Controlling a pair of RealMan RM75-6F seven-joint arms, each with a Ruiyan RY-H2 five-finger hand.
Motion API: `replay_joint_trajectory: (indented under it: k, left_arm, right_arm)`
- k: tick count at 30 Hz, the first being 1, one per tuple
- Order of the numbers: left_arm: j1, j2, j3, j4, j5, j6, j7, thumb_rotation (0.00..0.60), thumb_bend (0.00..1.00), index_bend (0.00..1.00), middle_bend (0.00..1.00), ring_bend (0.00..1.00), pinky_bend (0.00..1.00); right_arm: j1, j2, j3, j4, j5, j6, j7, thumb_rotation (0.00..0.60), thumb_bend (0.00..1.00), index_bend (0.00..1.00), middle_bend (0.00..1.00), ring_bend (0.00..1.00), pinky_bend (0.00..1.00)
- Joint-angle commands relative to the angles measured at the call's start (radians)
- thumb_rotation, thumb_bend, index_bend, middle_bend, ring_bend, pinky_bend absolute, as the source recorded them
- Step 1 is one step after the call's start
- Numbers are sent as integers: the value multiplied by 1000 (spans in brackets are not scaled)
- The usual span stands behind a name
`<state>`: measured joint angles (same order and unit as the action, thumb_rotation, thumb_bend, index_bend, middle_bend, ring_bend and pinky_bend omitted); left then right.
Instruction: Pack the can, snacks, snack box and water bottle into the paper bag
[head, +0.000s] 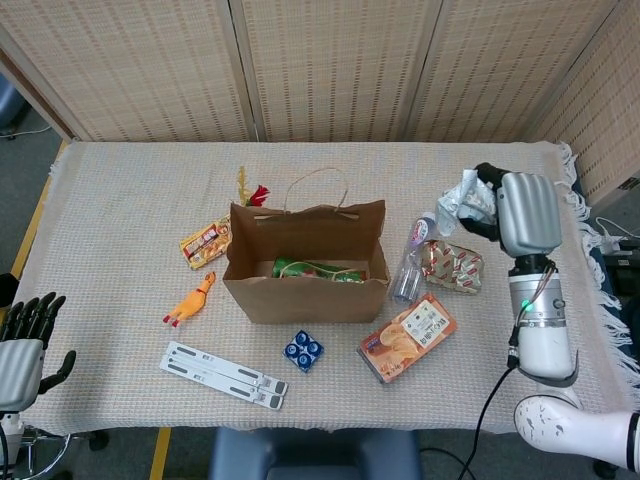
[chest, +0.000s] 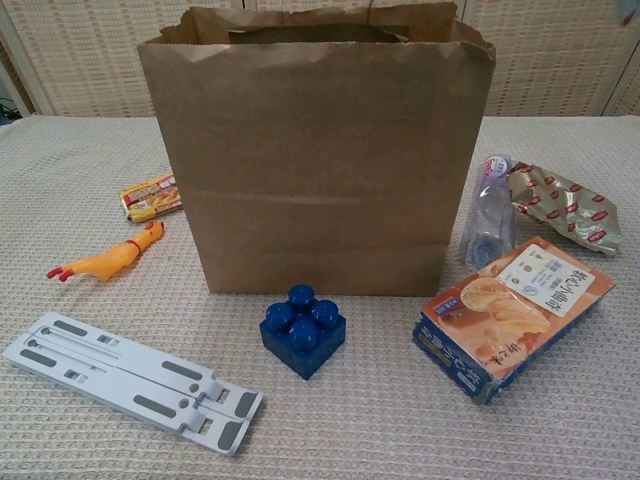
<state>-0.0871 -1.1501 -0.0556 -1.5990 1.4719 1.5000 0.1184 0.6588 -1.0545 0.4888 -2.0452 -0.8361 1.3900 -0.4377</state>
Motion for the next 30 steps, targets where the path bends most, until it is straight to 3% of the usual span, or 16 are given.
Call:
replay_joint_trajectory:
  k: [1,6,11,17,19,22,23,26,30]
  left_arm:
    - [0,0,0,0,1,0,-2,600,377,29,0,0,0]
    - [0,1,1,1,1,-1,-5,600,377,29,0,0,0]
    - [0,2,1,1,0,-2,-5,600,378,30,0,0,0]
    - [0,5,2,4,0,-4,-16,600,378,29,0,0,0]
    - [0,5,2,5,0,-4,-19,600,378,29,0,0,0]
    - [0,6,2,5,0,-5,-20,600,378,29,0,0,0]
    - [0,6,2,5,0,-5,-20,600,378,29,0,0,0]
    - [0,6,2,4,0,-5,-18,600,377,29,0,0,0]
    - [1,5,2,3,0,-2,-13,600,377,29,0,0,0]
  right_arm:
    - [95,3,63,-96,19,44,-119,600,385,788,643,703,825]
    - [224,-96,75,-143,82,71,-253,600,386,770,643,696,816]
    - [357,-271,26,-97,137,110,-386,600,385,729,643,670,755]
    - [428,-401,-45,6,158,133,-487,600,384,611,630,587,657]
    - [433,-411,-63,15,200,125,-522,600,321,441,497,414,567]
    - [436,-403,-52,-2,283,122,-556,600,126,67,202,139,375]
    - [435,-399,-46,-6,294,123,-555,600,84,12,144,92,327]
    - [421,-377,-24,-24,303,130,-528,600,25,0,74,34,260]
    - [390,-329,7,-56,283,142,-474,600,13,0,64,25,239]
